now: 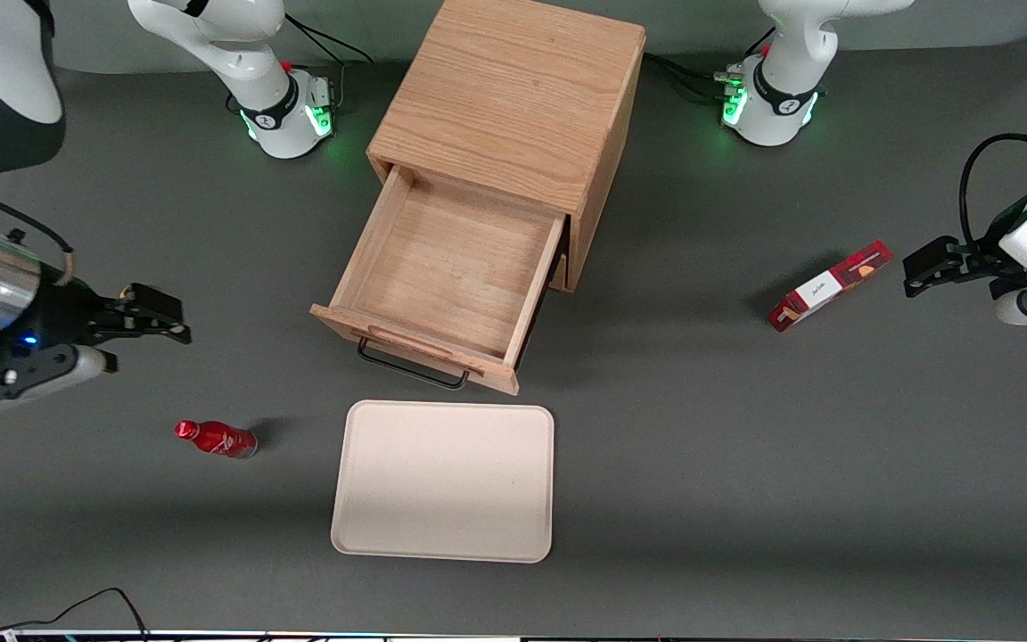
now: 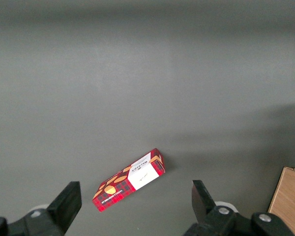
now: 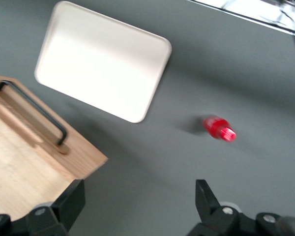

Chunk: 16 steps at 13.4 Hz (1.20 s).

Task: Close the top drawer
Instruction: 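Move the right gripper toward the open drawer's front panel beside the handle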

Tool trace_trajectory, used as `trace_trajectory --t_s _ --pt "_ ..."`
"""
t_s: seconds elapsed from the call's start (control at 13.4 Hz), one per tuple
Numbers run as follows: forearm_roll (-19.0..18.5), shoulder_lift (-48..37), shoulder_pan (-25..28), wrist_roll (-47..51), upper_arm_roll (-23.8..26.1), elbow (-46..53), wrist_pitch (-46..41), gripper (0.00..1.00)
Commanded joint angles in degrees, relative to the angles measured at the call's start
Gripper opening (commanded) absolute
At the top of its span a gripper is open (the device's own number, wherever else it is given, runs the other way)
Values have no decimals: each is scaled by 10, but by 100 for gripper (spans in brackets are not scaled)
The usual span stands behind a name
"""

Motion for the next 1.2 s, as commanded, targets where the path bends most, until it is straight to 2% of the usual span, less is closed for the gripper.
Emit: trace_trajectory --t_s 0.0,0.3,0.45,0.6,0.82,1.12 --pt "-28 45 21 -40 27 56 -5 100" --pt "-38 68 35 -115 52 57 14 100" --pt "-56 85 47 -181 58 63 20 100" --pt "-55 95 48 -251 59 63 23 100" --pt "-50 91 37 -238 87 54 20 100" --pt "-50 118 43 -247 90 54 40 100"
